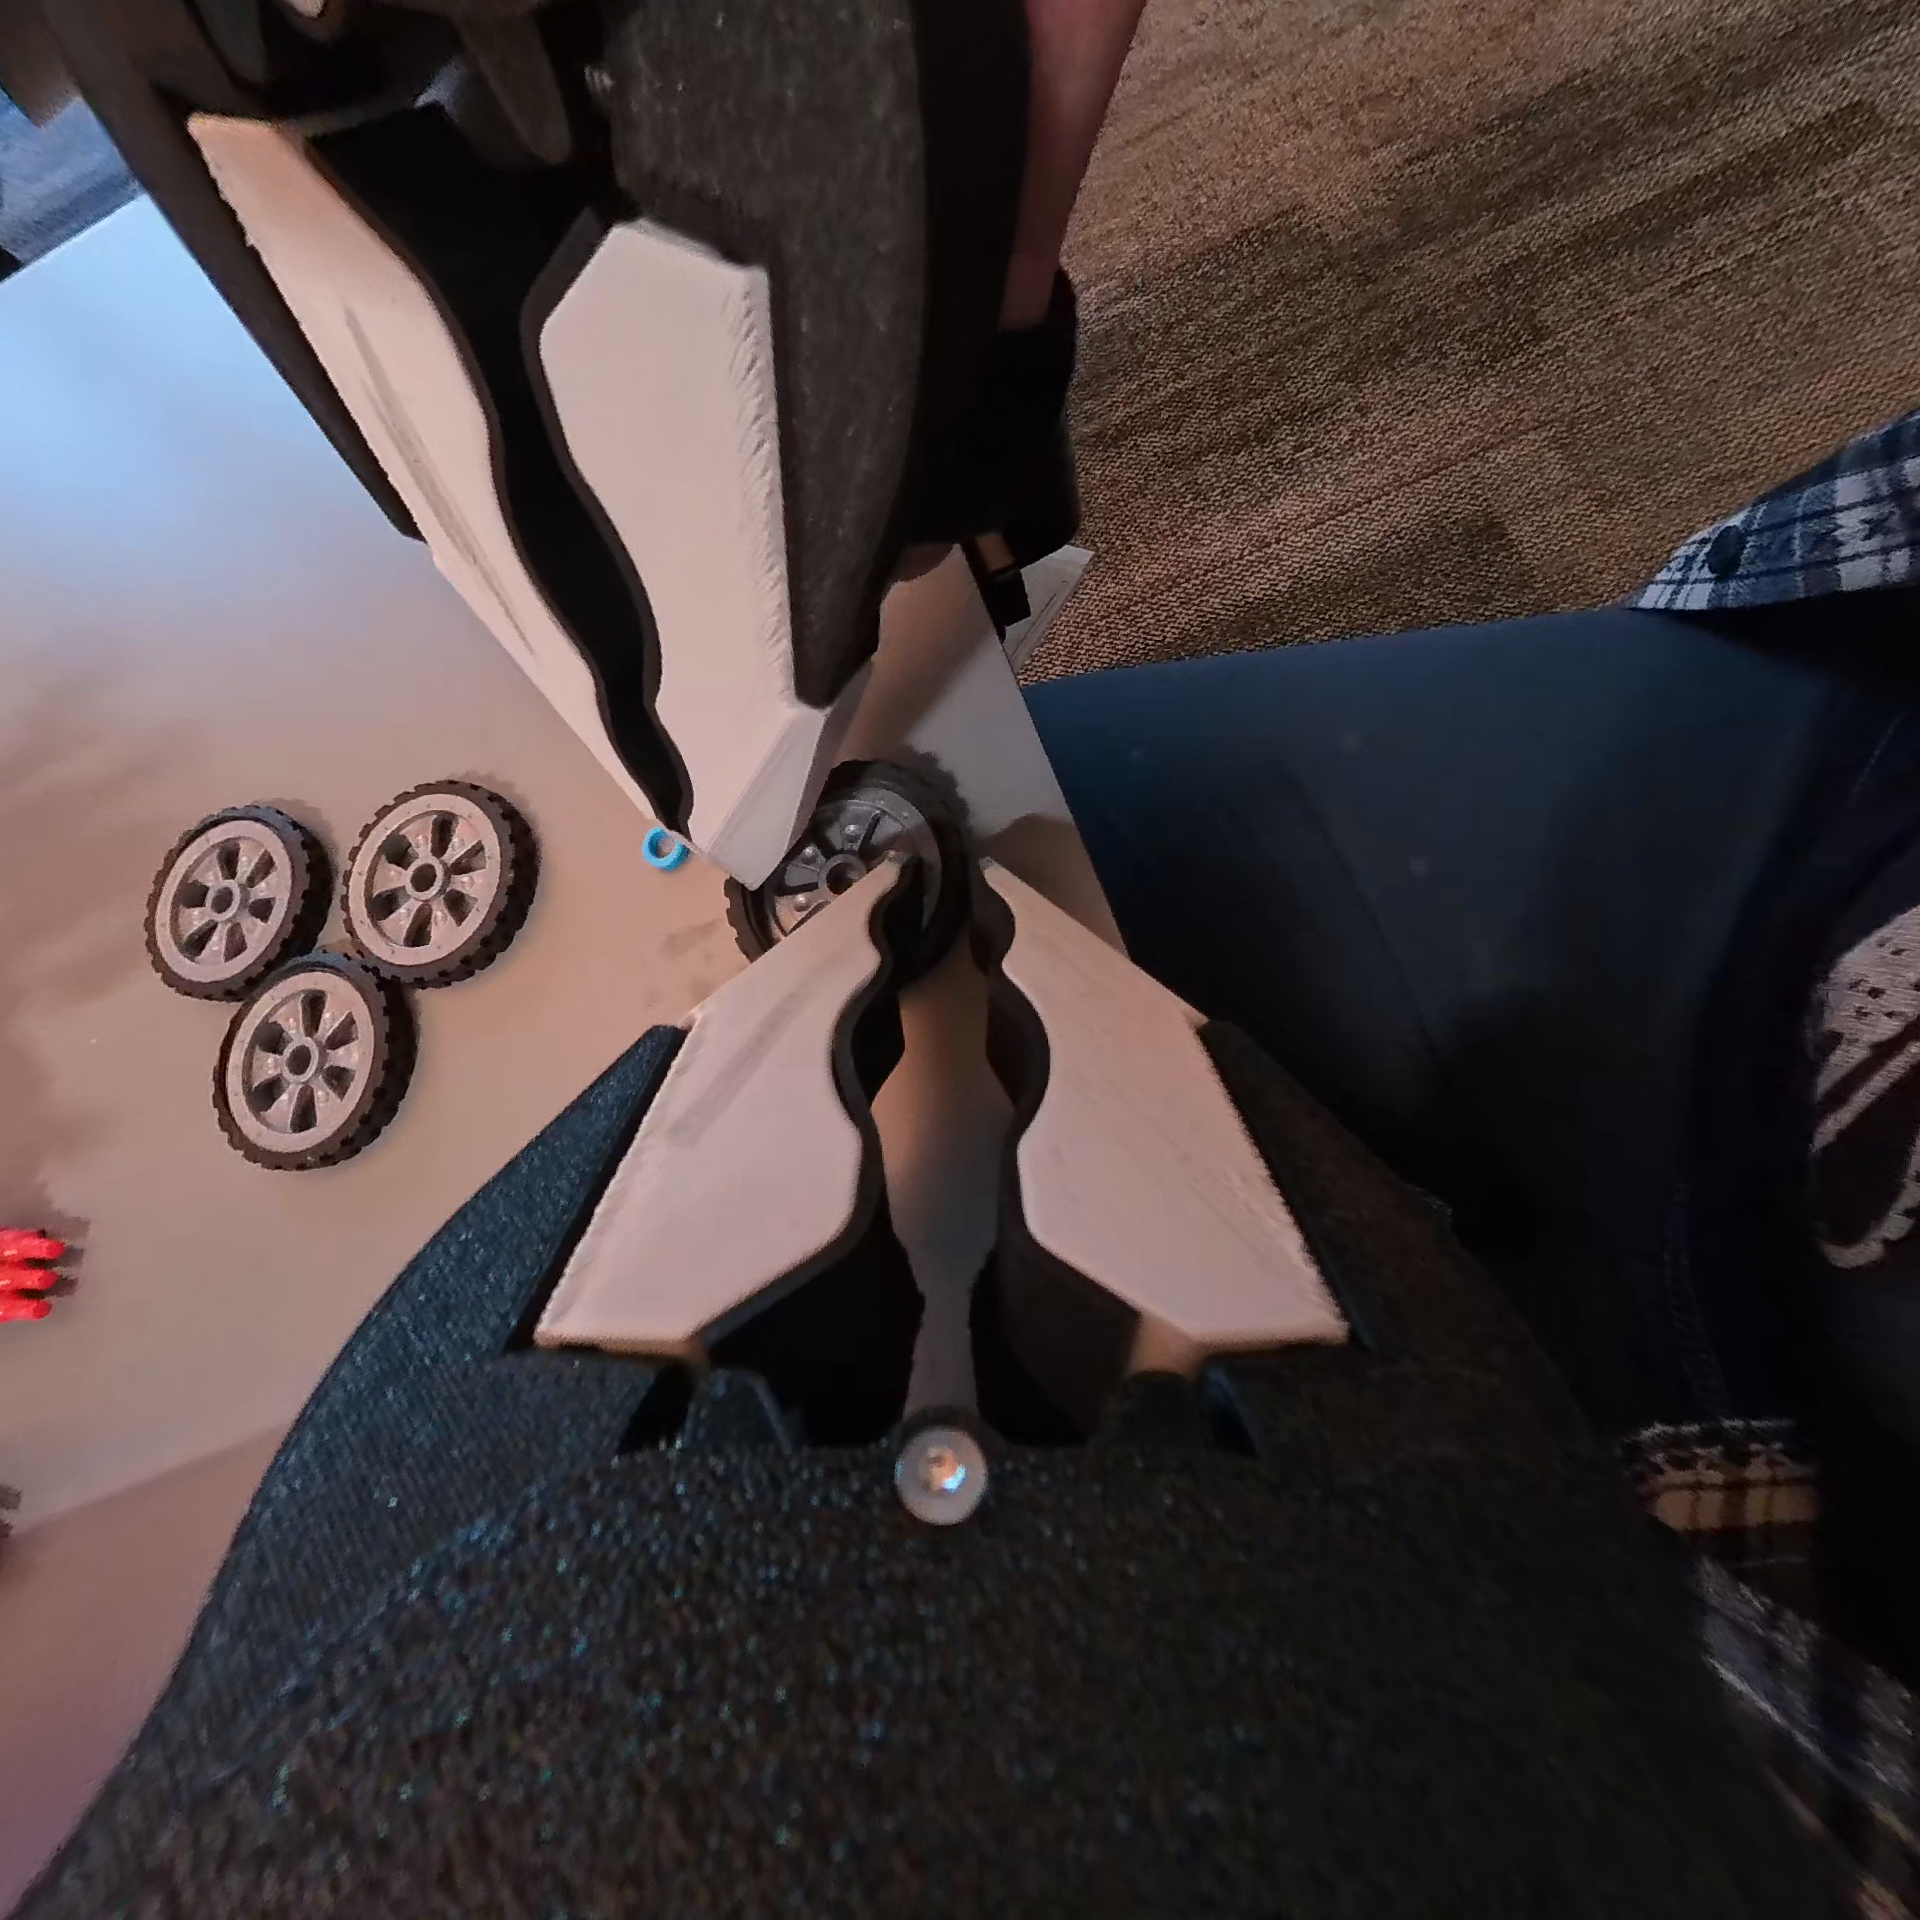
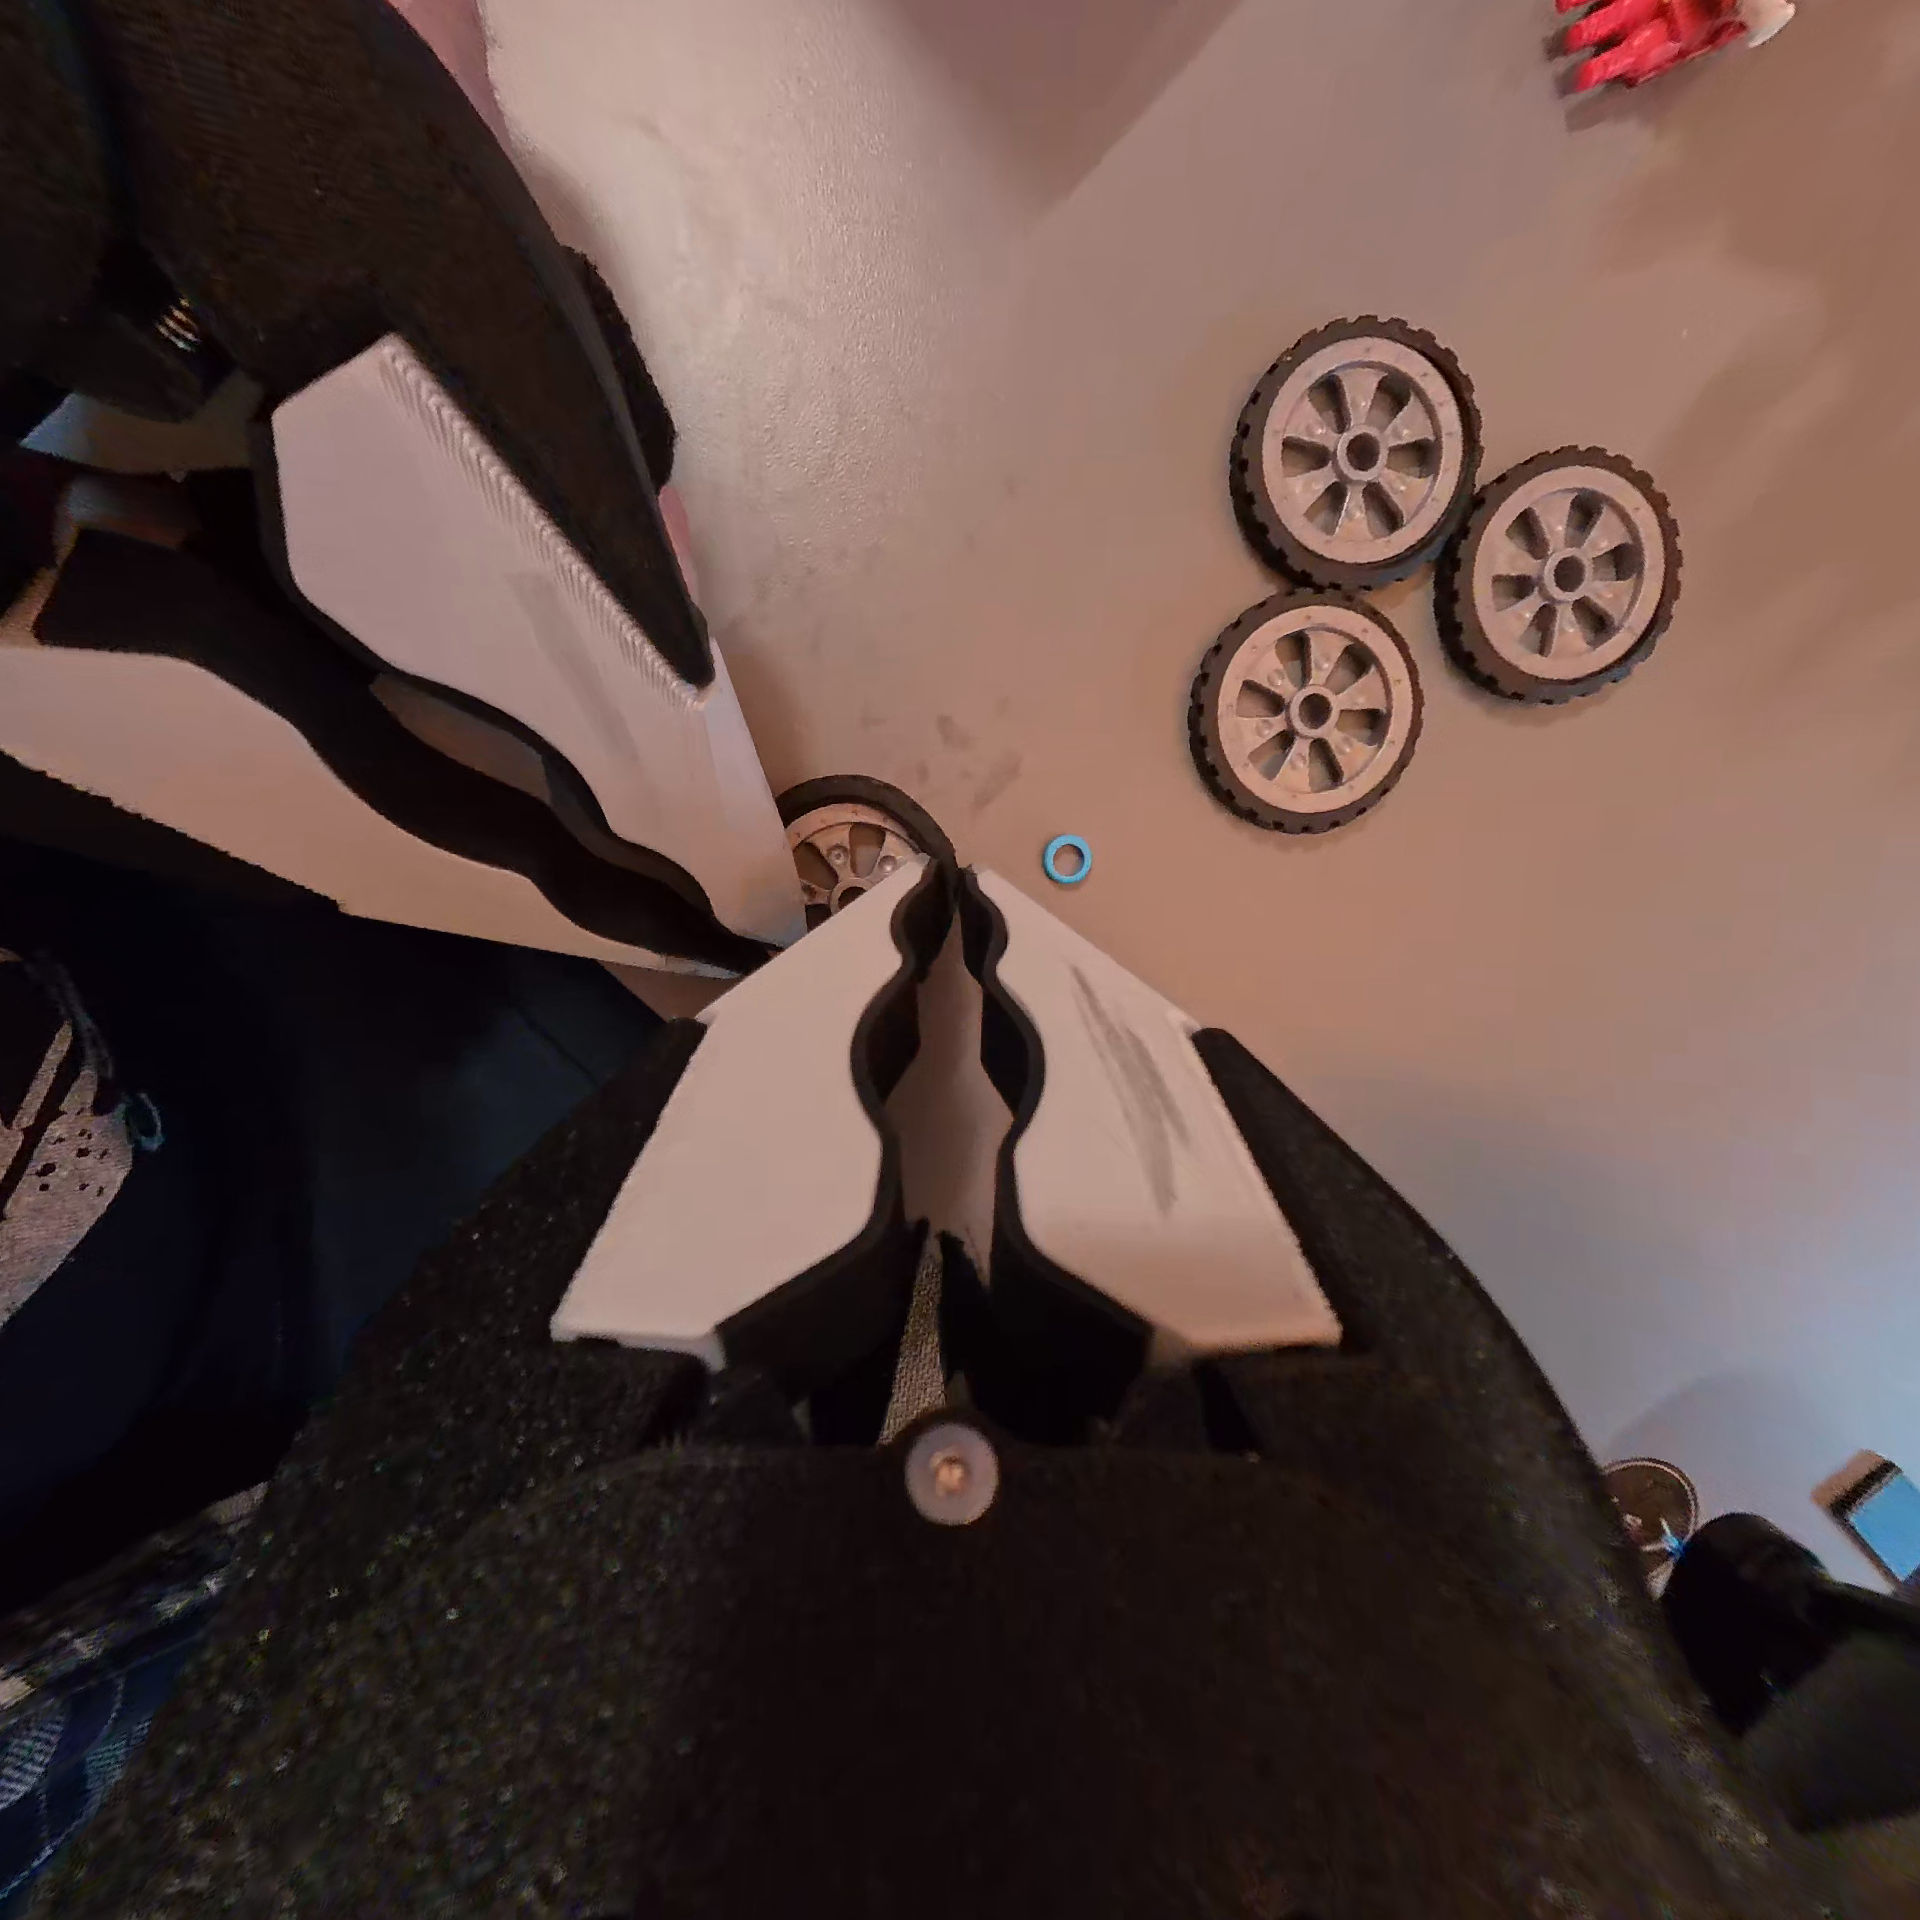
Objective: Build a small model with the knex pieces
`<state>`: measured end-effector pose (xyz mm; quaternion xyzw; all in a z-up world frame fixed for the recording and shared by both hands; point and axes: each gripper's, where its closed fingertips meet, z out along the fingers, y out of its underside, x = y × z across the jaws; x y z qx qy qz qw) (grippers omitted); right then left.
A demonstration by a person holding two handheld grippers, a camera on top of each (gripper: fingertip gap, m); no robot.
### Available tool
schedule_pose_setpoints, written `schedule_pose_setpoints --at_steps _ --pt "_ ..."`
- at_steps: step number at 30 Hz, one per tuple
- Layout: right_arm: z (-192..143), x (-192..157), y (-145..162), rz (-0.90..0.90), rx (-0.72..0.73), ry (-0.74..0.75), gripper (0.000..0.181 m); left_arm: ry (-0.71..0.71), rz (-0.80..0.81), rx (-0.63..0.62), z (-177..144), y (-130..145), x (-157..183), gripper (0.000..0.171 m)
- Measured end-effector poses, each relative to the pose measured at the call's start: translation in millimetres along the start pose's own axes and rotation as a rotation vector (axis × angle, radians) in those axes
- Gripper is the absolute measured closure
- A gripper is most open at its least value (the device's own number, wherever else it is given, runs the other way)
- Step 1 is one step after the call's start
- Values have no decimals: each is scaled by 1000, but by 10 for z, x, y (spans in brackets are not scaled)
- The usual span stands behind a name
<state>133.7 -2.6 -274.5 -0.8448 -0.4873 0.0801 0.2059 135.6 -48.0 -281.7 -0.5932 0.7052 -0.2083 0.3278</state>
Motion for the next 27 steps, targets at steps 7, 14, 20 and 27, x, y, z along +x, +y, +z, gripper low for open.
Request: schedule_pose_setpoints --at_steps 7,14,20,27 --pt "12 5 1 28 -58 -67 178 -7 1 -2 15 5 -9 164" --pt "23 8 -1 21 -114 -118 179 -10 -3 -3 28 10 -22 165" --pt "36 12 -8 1 -181 -138 179 -13 -5 -4 38 17 -33 165" --pt "50 6 -13 -1 -257 -227 179 -13 -6 -4 45 23 -39 165"
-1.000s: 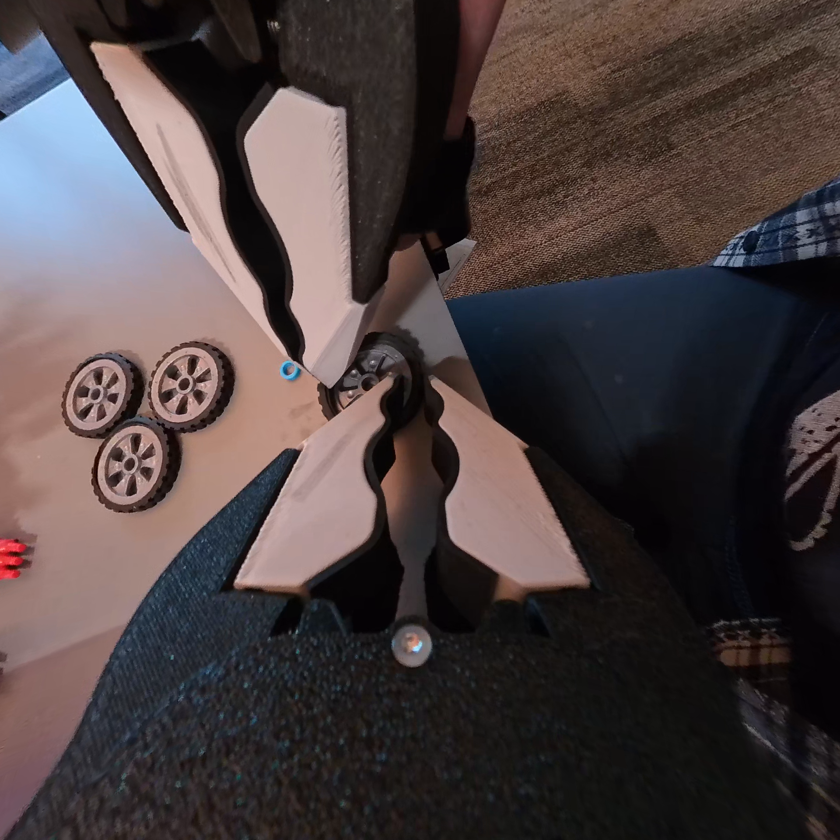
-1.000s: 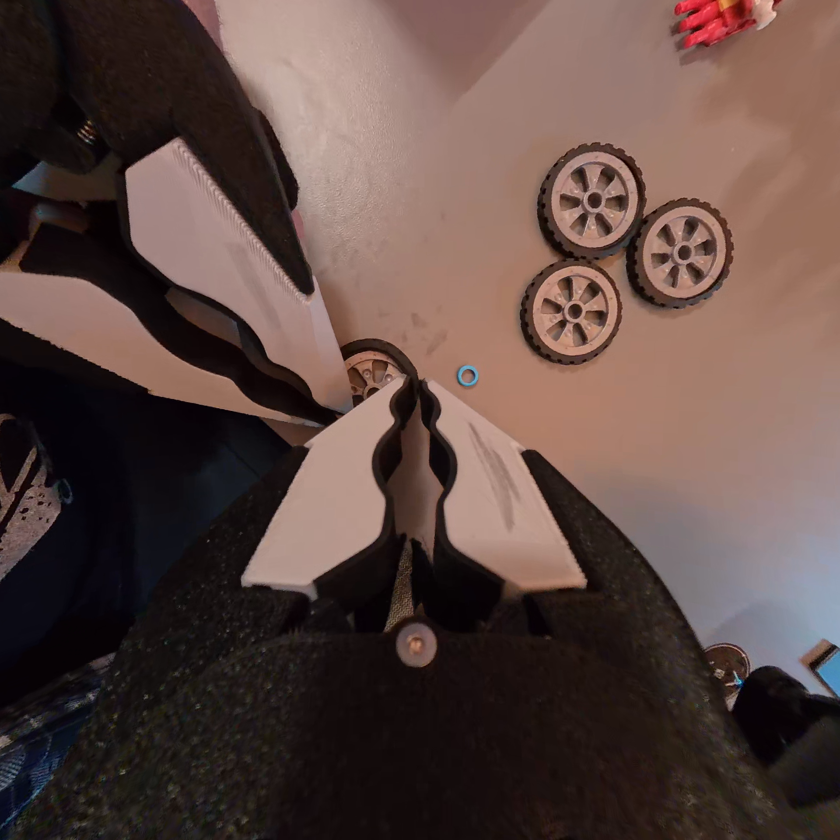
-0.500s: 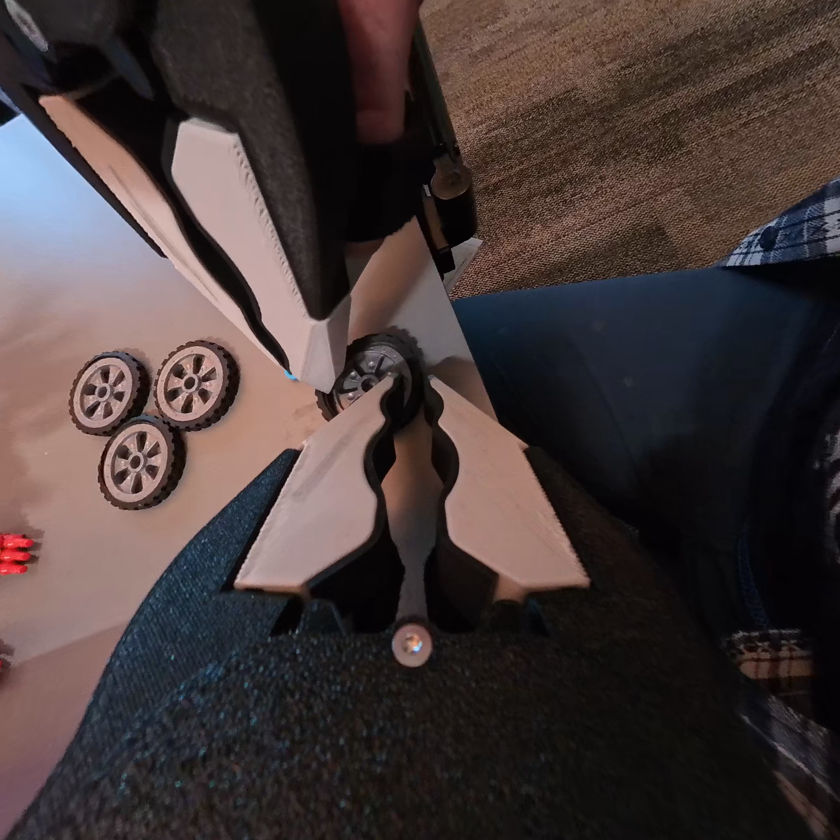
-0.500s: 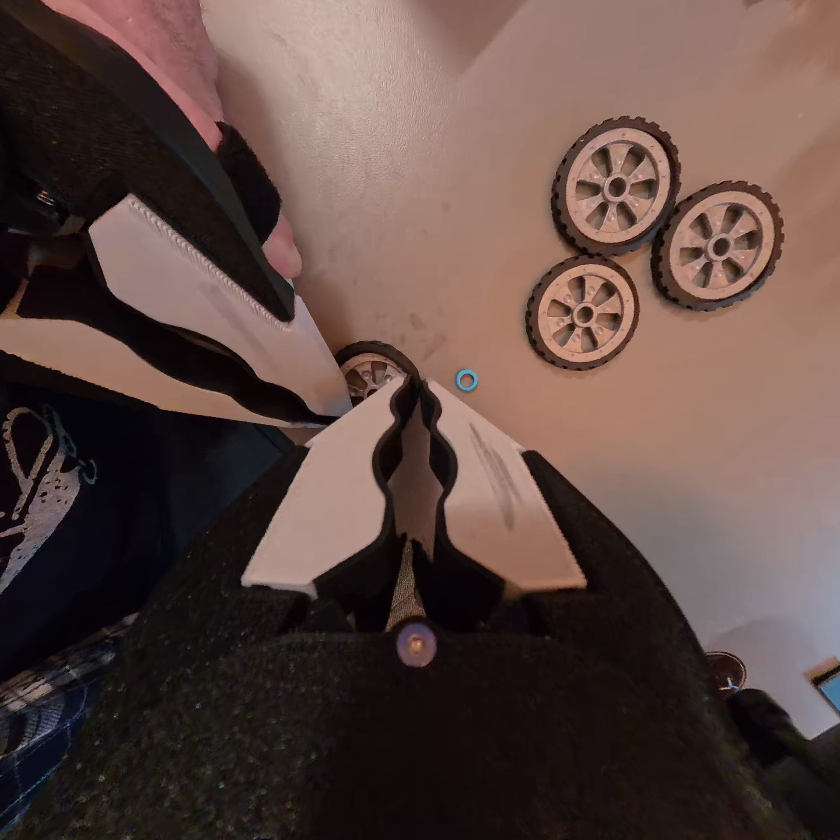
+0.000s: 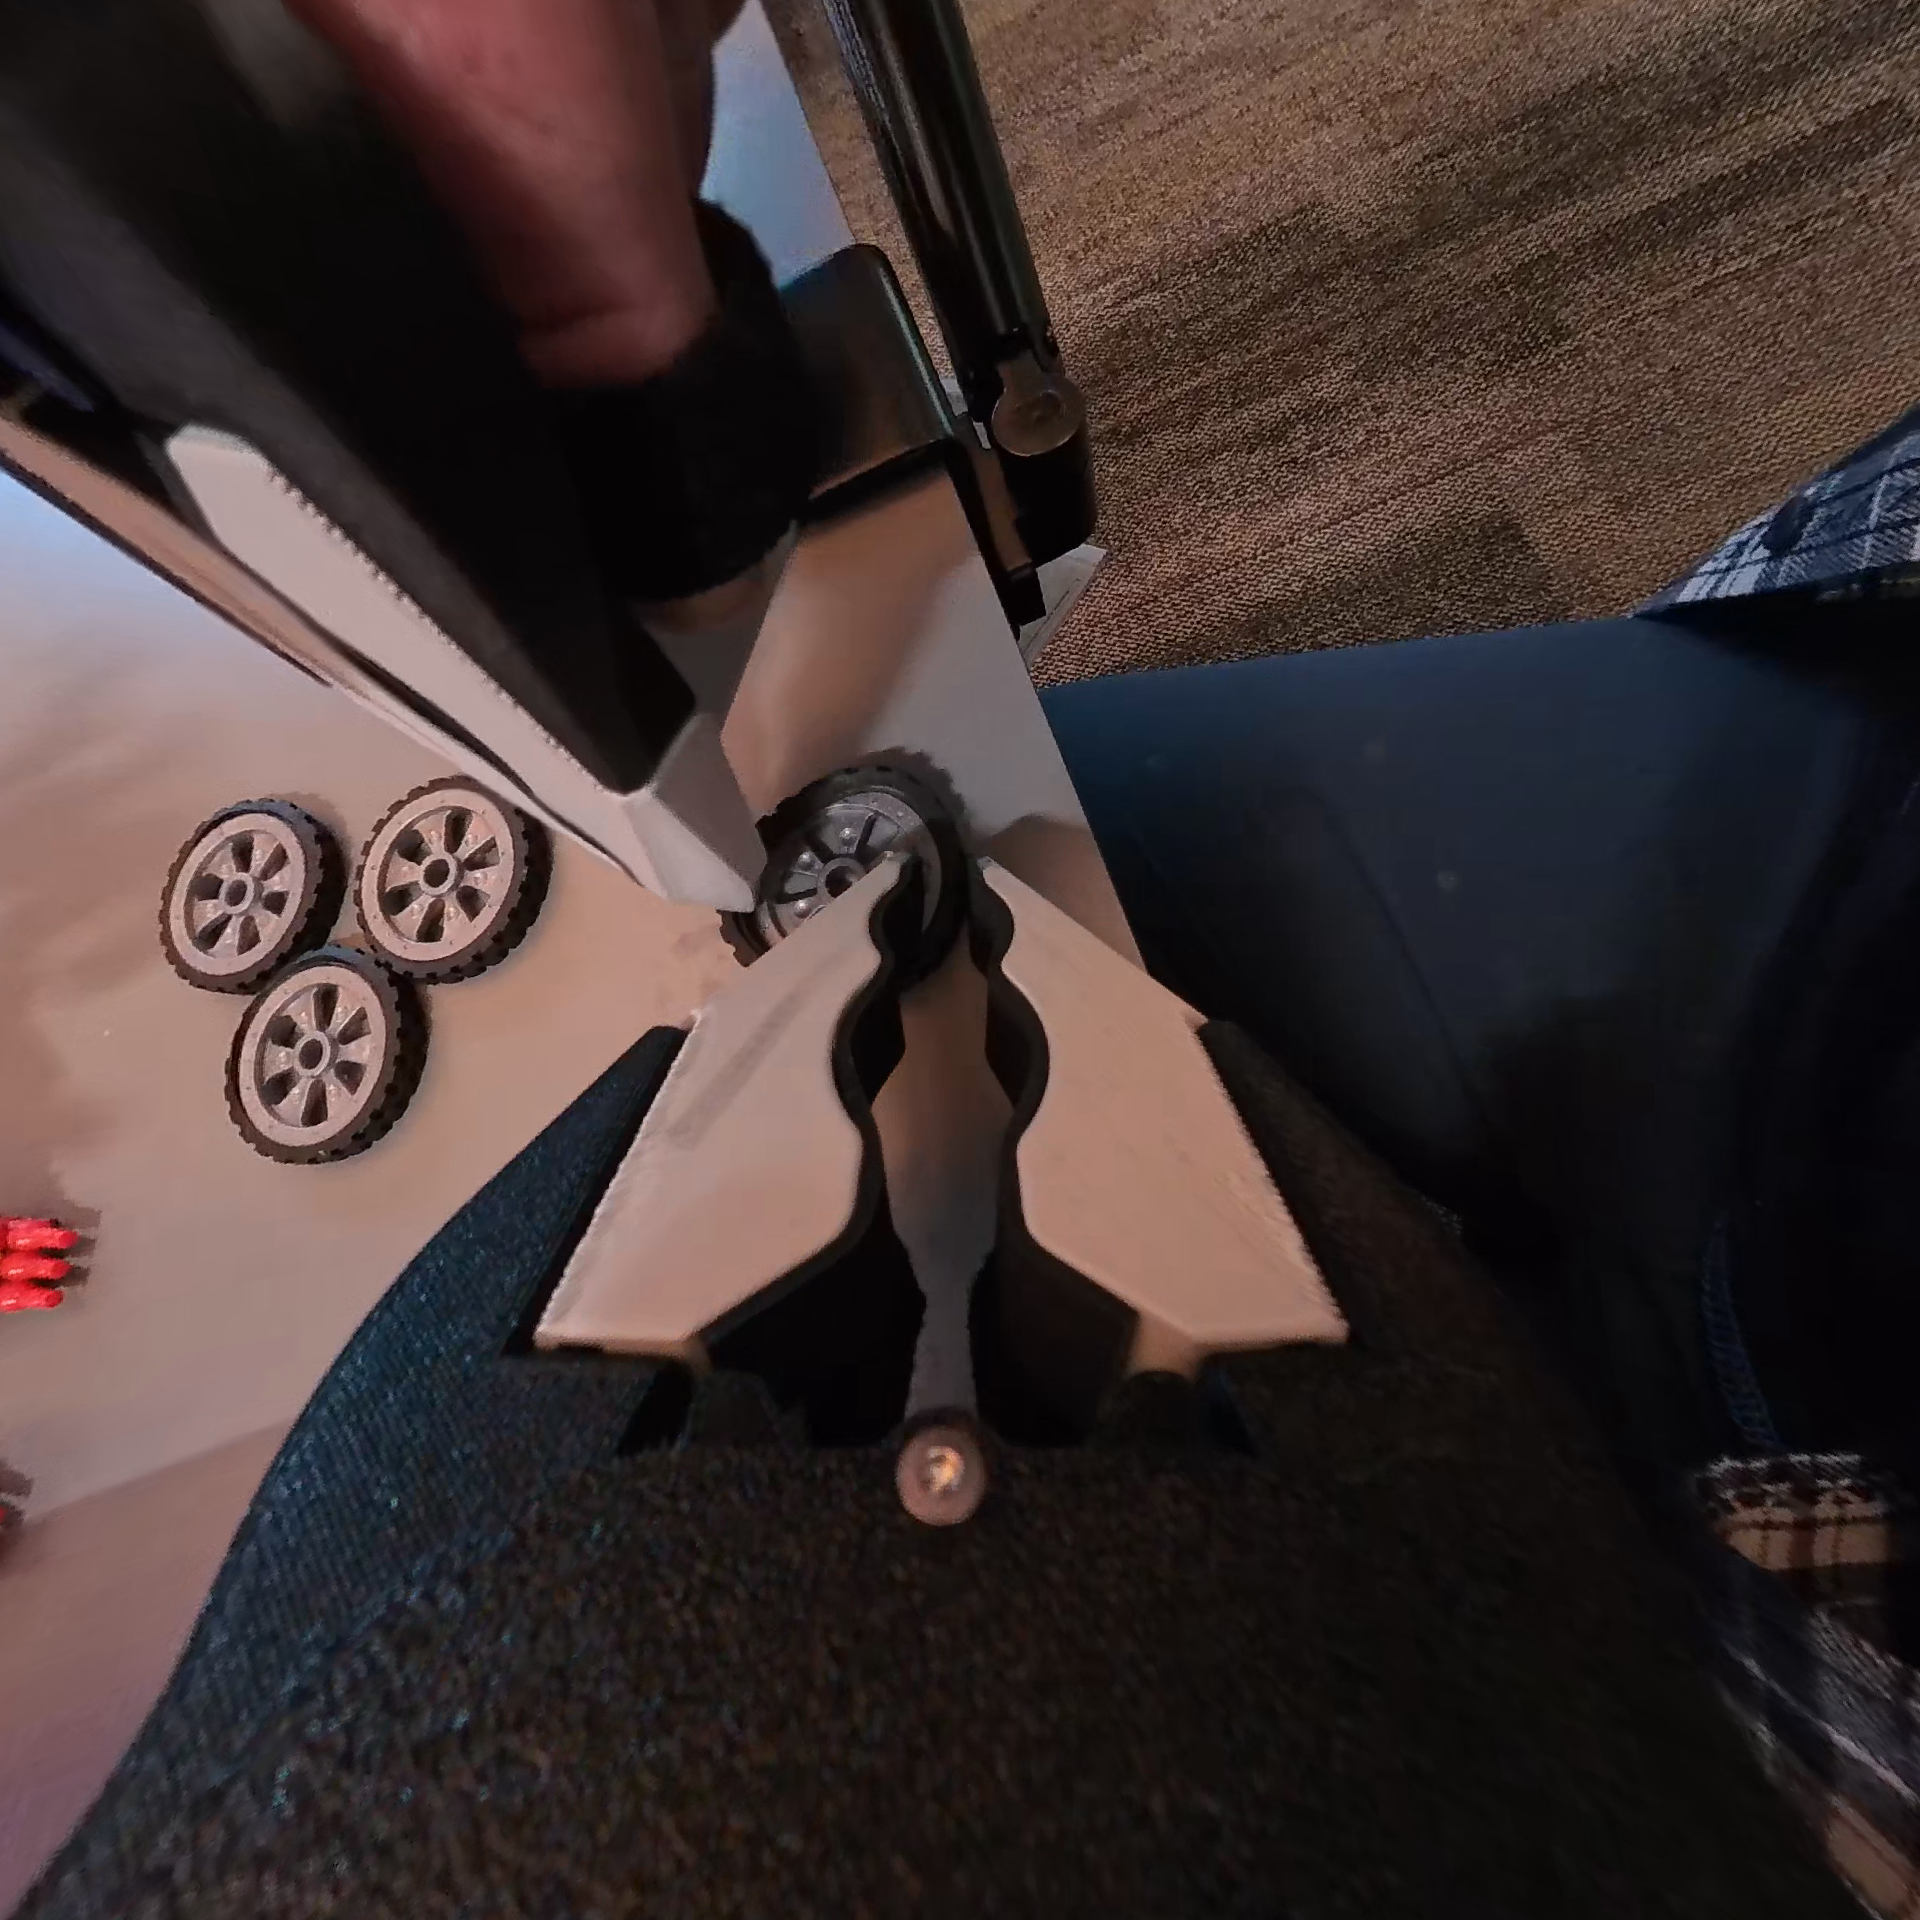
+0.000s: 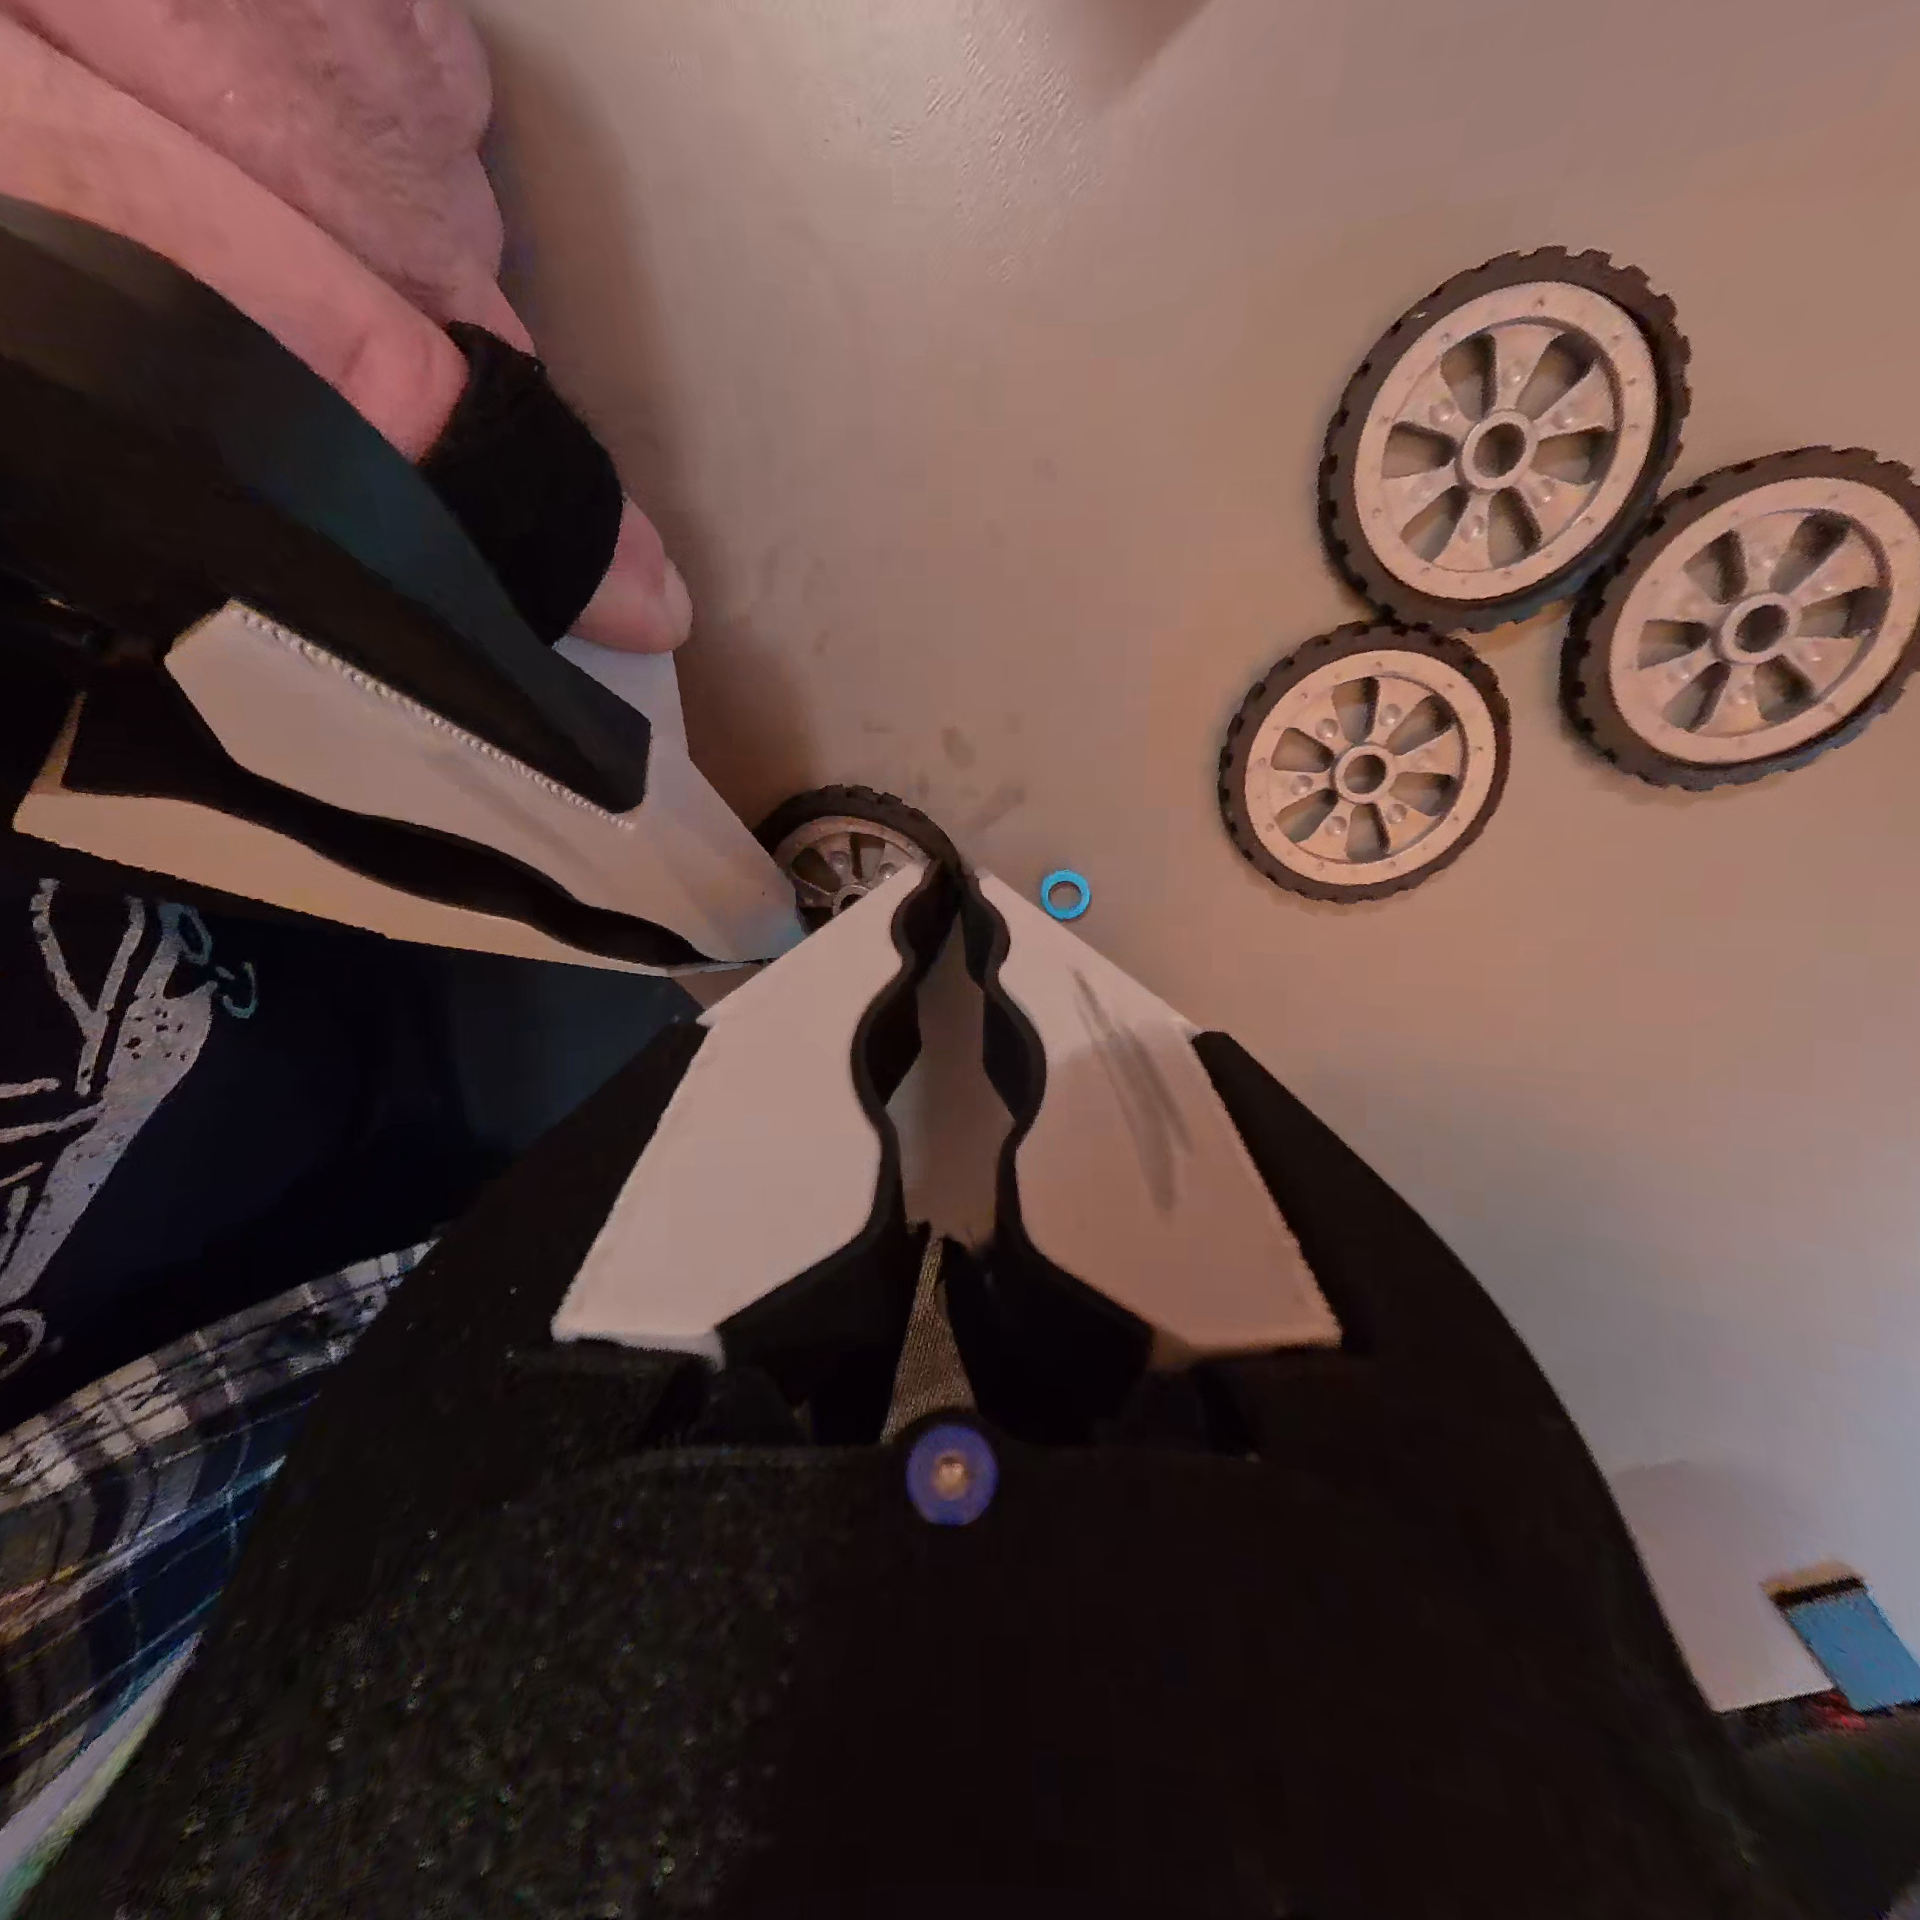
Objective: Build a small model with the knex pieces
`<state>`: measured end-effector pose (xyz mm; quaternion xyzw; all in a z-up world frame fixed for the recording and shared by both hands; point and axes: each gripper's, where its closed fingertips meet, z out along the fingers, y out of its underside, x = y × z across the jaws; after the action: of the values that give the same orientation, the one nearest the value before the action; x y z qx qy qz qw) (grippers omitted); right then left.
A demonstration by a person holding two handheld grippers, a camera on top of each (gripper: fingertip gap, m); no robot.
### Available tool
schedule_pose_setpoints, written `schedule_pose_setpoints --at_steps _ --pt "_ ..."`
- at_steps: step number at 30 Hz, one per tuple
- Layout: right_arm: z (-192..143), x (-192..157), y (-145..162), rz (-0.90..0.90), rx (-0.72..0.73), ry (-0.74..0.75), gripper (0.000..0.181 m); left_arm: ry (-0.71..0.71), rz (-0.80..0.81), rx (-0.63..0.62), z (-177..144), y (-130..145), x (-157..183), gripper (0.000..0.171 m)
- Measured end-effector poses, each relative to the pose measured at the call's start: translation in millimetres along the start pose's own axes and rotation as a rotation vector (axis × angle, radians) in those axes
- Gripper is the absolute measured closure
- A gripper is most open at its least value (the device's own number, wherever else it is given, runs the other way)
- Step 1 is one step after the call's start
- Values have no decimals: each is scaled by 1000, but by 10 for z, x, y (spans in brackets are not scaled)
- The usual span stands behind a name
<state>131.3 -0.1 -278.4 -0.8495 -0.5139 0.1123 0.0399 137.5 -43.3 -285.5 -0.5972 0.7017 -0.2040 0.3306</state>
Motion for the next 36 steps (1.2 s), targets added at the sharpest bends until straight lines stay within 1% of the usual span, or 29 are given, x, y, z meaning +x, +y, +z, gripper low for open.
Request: schedule_pose_setpoints --at_steps 7,11,19,22,26,30,33,35,36 --pt "7 2 -10 -11 -54 -75 179 1 -2 0 4 6 -5 165" --pt "11 2 -18 24 -19 -137 179 2 -3 0 6 8 -5 165" --pt "17 6 -30 35 -34 -183 179 2 -4 0 9 8 -3 165" --pt "18 7 -32 9 -46 -190 179 6 -3 1 10 7 -1 165" --pt "12 17 -23 -26 -37 -130 178 1 -3 1 10 8 0 165" --pt "3 20 -25 -77 -24 -2 179 12 -11 3 7 8 5 165" --pt "-3 23 -28 -116 2 66 178 14 -11 4 7 6 7 165" --pt "-12 31 -29 -107 41 84 174 20 -13 6 6 4 14 165" --pt "-14 27 -29 -84 72 70 174 25 -14 7 5 1 22 165"
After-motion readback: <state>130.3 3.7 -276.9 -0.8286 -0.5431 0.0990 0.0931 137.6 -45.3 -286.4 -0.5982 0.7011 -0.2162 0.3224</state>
